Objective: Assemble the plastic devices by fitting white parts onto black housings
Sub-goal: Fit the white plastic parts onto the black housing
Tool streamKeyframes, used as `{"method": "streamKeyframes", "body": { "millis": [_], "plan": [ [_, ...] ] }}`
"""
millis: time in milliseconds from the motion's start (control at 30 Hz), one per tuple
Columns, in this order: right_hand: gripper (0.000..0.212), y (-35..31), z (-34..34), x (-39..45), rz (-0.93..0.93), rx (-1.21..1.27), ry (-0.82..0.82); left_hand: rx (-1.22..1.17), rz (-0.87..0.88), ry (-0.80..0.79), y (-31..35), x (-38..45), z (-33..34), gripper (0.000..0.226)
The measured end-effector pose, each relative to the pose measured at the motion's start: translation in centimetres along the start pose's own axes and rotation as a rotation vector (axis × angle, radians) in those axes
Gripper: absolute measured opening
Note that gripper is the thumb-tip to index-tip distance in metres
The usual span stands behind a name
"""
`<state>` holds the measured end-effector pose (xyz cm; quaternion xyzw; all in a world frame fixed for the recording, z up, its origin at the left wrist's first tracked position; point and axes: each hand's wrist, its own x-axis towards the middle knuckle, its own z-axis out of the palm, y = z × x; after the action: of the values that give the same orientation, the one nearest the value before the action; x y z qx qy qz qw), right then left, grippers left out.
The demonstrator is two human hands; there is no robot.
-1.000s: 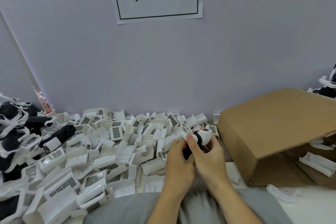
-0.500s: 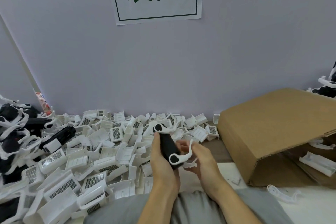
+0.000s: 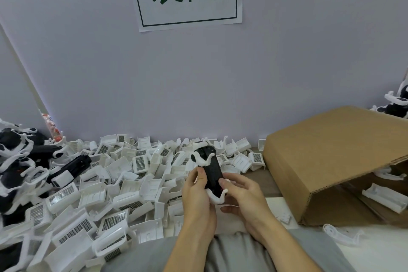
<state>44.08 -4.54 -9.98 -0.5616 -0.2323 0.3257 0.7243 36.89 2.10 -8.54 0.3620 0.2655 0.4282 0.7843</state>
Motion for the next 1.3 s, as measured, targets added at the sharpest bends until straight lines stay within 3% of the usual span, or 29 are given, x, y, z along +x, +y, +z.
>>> {"method": "streamKeyframes", "body": {
  "millis": [200, 367, 500, 700, 933, 1300],
  "plan": [
    [0.017, 0.3, 0.1, 0.1, -0.028, -0.048, -0.021, -0.09, -0.079, 0.047, 0.1, 0.2, -0.1, 0.03],
    [0.008, 0.4, 0.1, 0.1, -0.051, -0.107, -0.038, -0.206, -0.129, 0.037, 0.0, 0.1, 0.0, 0.036],
    [0.012, 0.5, 0.4, -0.2, -0.041, -0.145, -0.092, -0.144, -0.221, -0.02, -0.1, 0.2, -0.1, 0.048],
    [0.021, 0.0, 0.2, -0.4, -0.081, -0.11, -0.118, 0.095, -0.084, 0.021, -0.8, 0.5, 0.3, 0.026],
    [0.017, 0.1, 0.3, -0.4, -0.035, -0.087, -0.197, 0.079, -0.108, 0.017, -0.8, 0.4, 0.0, 0.028],
    [0.024, -0.1, 0.3, -0.7, -0.02, -0.12, -0.171, 0.052, -0.069, -0.003, -1.0, 0.8, -0.1, 0.027]
  ]
}}
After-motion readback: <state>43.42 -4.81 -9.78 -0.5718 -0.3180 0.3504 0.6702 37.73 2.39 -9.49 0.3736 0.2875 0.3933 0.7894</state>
